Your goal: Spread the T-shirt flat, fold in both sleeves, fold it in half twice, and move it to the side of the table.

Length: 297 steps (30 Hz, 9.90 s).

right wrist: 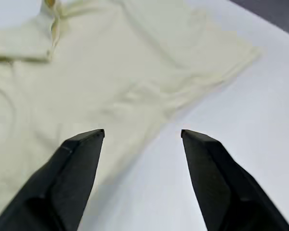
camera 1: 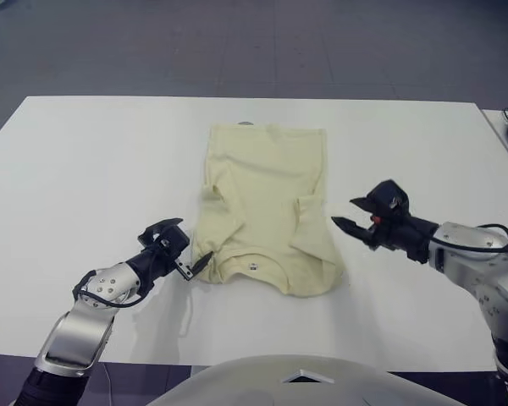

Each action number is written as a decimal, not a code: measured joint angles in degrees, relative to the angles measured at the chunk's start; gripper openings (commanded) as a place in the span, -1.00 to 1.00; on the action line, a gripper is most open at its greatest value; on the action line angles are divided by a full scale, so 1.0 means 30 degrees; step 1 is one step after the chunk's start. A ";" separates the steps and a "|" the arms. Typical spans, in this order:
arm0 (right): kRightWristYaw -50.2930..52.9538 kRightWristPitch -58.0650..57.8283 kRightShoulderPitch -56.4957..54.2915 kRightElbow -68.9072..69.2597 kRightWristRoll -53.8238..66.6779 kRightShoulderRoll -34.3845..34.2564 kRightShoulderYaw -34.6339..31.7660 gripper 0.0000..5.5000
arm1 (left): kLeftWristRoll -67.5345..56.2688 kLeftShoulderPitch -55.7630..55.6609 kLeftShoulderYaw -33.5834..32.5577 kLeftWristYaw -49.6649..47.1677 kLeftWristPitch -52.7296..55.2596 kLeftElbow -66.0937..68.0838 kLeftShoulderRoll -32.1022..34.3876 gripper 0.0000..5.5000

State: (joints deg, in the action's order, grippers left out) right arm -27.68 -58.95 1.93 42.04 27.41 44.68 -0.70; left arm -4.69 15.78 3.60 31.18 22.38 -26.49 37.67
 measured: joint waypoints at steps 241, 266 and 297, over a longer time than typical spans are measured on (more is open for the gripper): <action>-0.6212 1.7409 -0.2228 -0.8408 -1.3934 0.0875 0.6374 0.96 | 0.9360 -1.1711 0.4076 -0.2542 -1.4129 1.6049 0.1073 0.96; -0.6394 1.2019 -1.0522 -1.2938 -0.9279 -0.3518 0.4335 0.96 | 0.7629 -1.7203 0.5649 -0.2753 -2.0763 1.9303 -0.1735 0.96; 0.5739 2.7515 -1.8815 -3.7198 -1.4855 -0.7660 0.4881 0.96 | 0.5366 -0.4580 0.4916 0.2917 -1.2611 0.4083 0.0519 0.96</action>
State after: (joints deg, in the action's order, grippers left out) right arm -10.46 23.59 -54.51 -69.55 -17.16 21.70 13.94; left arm 11.40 2.04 18.34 39.93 -15.45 -14.24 39.23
